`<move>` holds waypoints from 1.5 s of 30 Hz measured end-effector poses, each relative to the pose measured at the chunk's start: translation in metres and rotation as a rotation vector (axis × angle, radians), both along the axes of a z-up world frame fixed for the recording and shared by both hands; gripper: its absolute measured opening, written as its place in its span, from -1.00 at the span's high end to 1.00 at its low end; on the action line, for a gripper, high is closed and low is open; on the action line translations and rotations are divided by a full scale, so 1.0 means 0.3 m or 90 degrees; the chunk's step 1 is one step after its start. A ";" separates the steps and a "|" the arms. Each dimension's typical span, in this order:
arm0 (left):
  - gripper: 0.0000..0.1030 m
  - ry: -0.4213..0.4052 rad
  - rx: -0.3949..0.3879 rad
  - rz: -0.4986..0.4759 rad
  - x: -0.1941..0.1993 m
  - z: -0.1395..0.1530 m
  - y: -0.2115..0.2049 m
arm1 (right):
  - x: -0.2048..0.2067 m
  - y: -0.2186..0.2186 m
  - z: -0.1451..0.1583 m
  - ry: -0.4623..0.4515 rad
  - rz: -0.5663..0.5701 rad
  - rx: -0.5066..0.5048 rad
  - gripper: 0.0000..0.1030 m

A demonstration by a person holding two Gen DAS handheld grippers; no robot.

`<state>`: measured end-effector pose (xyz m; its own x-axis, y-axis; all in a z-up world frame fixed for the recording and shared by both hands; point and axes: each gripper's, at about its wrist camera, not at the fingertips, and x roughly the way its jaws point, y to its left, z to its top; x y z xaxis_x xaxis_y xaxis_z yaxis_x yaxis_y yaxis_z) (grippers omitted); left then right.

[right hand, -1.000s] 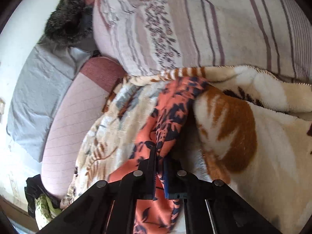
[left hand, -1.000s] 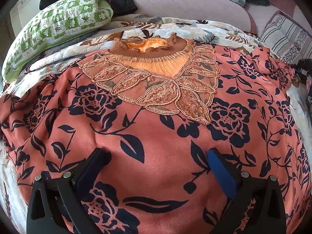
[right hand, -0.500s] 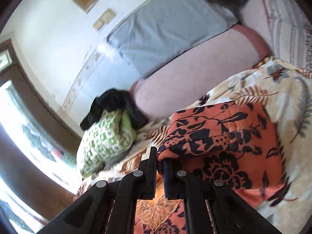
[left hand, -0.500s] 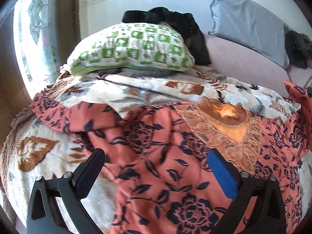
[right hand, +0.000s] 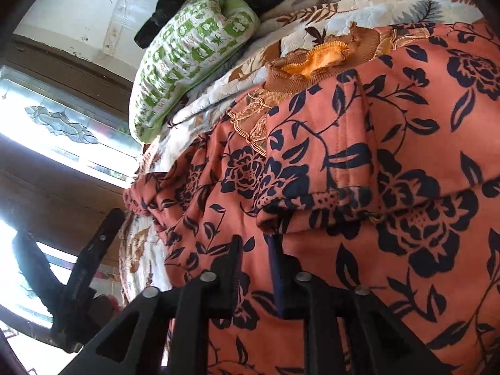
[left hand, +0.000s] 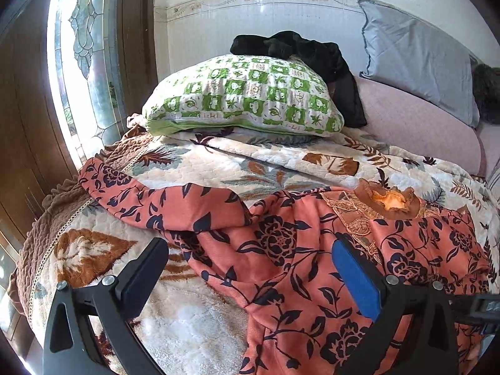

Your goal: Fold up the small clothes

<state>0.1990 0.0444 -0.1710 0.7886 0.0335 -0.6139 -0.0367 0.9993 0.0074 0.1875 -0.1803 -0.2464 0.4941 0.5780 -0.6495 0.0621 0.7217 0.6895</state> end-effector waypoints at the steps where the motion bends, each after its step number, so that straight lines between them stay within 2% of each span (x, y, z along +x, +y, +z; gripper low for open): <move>1: -1.00 -0.001 0.004 -0.011 -0.004 0.000 -0.024 | -0.033 -0.035 0.015 -0.014 -0.009 0.018 -0.55; 2: -1.00 -0.001 0.005 -0.022 -0.006 -0.001 -0.049 | -0.067 -0.076 0.040 -0.035 -0.029 0.035 -0.90; 4: -1.00 -0.001 0.000 -0.057 -0.015 -0.007 -0.110 | -0.131 -0.163 0.084 -0.093 -0.077 0.057 -0.90; 7: -1.00 -0.008 0.024 -0.126 -0.037 -0.022 -0.240 | -0.179 -0.316 0.094 -0.120 -0.157 0.098 -0.81; 8: -1.00 -0.011 0.037 -0.148 -0.041 -0.031 -0.287 | -0.193 -0.368 0.082 -0.122 -0.192 0.108 -0.54; 9: -1.00 -0.011 0.050 -0.167 -0.042 -0.041 -0.333 | -0.198 -0.419 0.078 -0.121 -0.225 0.103 -0.19; 10: -1.00 -0.008 0.062 -0.182 -0.040 -0.053 -0.376 | -0.195 -0.465 0.073 -0.119 -0.248 0.096 -0.03; 11: -1.00 -0.007 0.073 -0.192 -0.039 -0.065 -0.413 | -0.200 -0.502 0.052 -0.117 -0.265 0.093 0.32; 15: -1.00 0.008 0.086 -0.214 -0.021 -0.111 -0.511 | -0.219 -0.638 0.004 -0.098 -0.329 0.115 0.37; 17: -0.97 0.011 0.074 -0.212 -0.003 -0.124 -0.532 | -0.206 -0.673 0.009 -0.101 -0.337 0.088 0.37; 18: -0.85 0.015 0.074 -0.207 0.008 -0.132 -0.538 | -0.188 -0.681 0.003 -0.083 -0.341 0.057 0.38; 19: -0.55 0.028 0.080 -0.201 0.023 -0.145 -0.542 | -0.165 -0.687 -0.032 -0.036 -0.341 0.030 0.38; 20: -0.30 0.049 0.081 -0.200 0.043 -0.163 -0.542 | -0.144 -0.691 -0.086 0.024 -0.337 0.026 0.47; 21: 0.28 0.077 0.071 -0.206 0.066 -0.183 -0.537 | -0.144 -0.701 -0.124 0.040 -0.345 0.049 0.55; 22: 0.65 0.108 0.046 -0.211 0.089 -0.204 -0.523 | -0.156 -0.709 -0.125 0.031 -0.358 0.065 0.55; 23: 0.71 0.134 0.010 -0.213 0.108 -0.221 -0.506 | -0.149 -0.706 -0.115 0.033 -0.352 0.061 0.55; 25: 0.79 0.136 -0.043 -0.203 0.120 -0.219 -0.469 | -0.147 -0.691 -0.087 0.015 -0.346 0.051 0.53; 27: 0.87 0.111 -0.049 -0.198 0.106 -0.191 -0.455 | -0.151 -0.665 -0.052 -0.037 -0.336 0.070 0.53; 29: 0.87 0.081 -0.051 -0.195 0.085 -0.157 -0.444 | -0.148 -0.624 -0.012 -0.083 -0.297 0.080 0.53; 30: 0.87 0.074 -0.069 -0.202 0.079 -0.143 -0.437 | -0.142 -0.599 0.001 -0.090 -0.279 0.072 0.53; 31: 0.64 0.075 -0.091 -0.208 0.076 -0.135 -0.437 | -0.135 -0.573 0.006 -0.091 -0.268 0.061 0.52; 32: 0.25 0.090 -0.111 -0.217 0.075 -0.134 -0.444 | -0.129 -0.555 0.000 -0.083 -0.263 0.051 0.52; 33: -0.62 0.106 -0.127 -0.225 0.073 -0.136 -0.455 | -0.122 -0.539 -0.015 -0.070 -0.260 0.047 0.52; 34: -0.98 0.104 -0.132 -0.225 0.065 -0.131 -0.470 | -0.113 -0.528 -0.036 -0.053 -0.258 0.049 0.52; 36: -0.98 0.046 -0.120 -0.240 0.030 -0.112 -0.502 | -0.106 -0.513 -0.080 -0.023 -0.258 0.044 0.52; 37: -0.98 0.033 -0.094 -0.249 0.021 -0.110 -0.528 | -0.106 -0.507 -0.092 -0.020 -0.256 0.035 0.51; 39: -0.98 0.070 -0.024 -0.249 0.041 -0.139 -0.585 | -0.102 -0.486 -0.091 -0.029 -0.249 0.005 0.51; 41: -0.97 0.120 0.014 -0.253 0.067 -0.196 -0.613 | -0.103 -0.476 -0.086 -0.033 -0.247 -0.012 0.51; 42: -0.88 0.141 0.030 -0.251 0.081 -0.226 -0.622 | -0.105 -0.479 -0.088 -0.033 -0.248 -0.010 0.51; 43: -0.43 0.156 0.035 -0.255 0.090 -0.252 -0.623 | -0.104 -0.481 -0.090 -0.032 -0.250 -0.005 0.51; 45: 0.06 0.162 0.024 -0.242 0.107 -0.259 -0.609 | -0.102 -0.489 -0.094 -0.030 -0.252 0.006 0.51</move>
<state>0.2312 -0.1383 -0.2487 0.5741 -0.2029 -0.7932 0.3396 0.9406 0.0052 0.1568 -0.3270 -0.2746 0.7086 0.3429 -0.6167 0.3021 0.6424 0.7043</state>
